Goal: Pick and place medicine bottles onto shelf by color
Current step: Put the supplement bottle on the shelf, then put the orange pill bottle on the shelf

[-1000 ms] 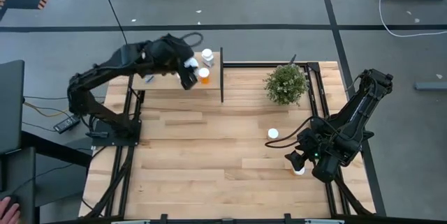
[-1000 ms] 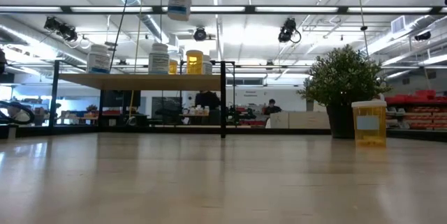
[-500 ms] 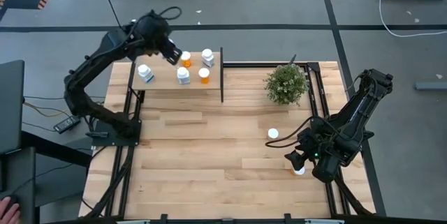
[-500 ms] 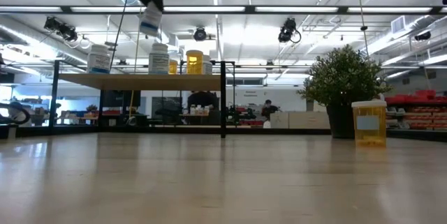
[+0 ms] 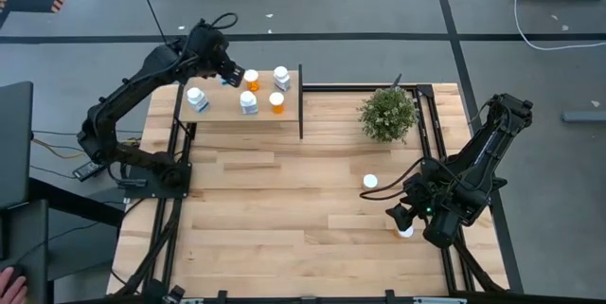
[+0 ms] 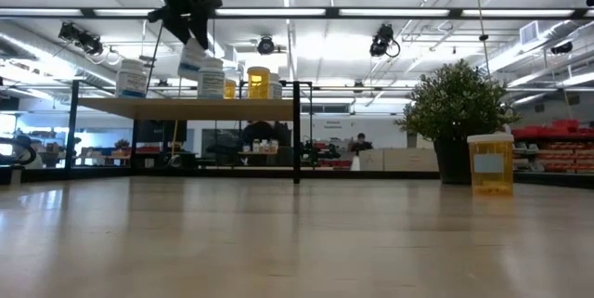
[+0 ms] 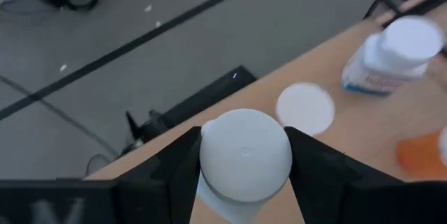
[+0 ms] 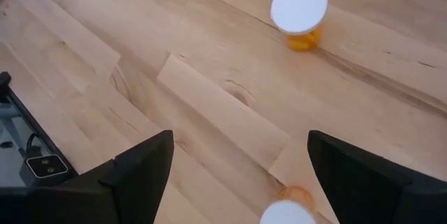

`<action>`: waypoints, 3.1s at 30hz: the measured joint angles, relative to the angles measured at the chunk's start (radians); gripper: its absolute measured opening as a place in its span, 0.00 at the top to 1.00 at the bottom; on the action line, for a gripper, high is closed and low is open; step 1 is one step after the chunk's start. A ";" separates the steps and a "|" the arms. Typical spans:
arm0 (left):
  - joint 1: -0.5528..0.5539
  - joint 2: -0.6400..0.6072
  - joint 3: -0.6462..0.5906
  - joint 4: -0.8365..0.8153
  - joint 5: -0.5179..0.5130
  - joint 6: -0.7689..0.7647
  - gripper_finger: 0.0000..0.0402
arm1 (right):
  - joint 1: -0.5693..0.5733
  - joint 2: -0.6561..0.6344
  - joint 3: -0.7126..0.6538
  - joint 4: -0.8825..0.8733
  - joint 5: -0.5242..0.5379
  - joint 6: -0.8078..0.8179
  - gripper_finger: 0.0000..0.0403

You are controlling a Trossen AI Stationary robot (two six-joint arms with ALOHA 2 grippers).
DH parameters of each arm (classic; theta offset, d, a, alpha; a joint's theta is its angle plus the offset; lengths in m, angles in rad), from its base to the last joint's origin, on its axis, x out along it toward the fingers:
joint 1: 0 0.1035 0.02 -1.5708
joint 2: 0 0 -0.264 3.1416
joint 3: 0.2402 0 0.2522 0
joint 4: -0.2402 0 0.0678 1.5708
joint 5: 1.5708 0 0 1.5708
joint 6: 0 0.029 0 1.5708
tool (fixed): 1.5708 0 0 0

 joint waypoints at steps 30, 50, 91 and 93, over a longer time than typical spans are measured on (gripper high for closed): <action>0.050 -0.009 -0.292 0.263 -0.033 -0.015 0.50 | 0.000 0.000 0.000 0.001 -0.027 0.061 0.16; 0.050 -0.007 -0.294 0.226 -0.071 -0.022 0.37 | 0.000 0.000 0.000 0.001 -0.031 0.067 0.16; -0.479 -0.215 -0.123 0.277 -0.106 -0.179 0.12 | 0.000 0.000 0.000 0.007 -0.018 -0.090 0.16; -0.523 -0.173 -0.049 0.260 -0.114 -0.189 0.12 | 0.001 0.000 0.000 0.010 -0.018 -0.104 0.16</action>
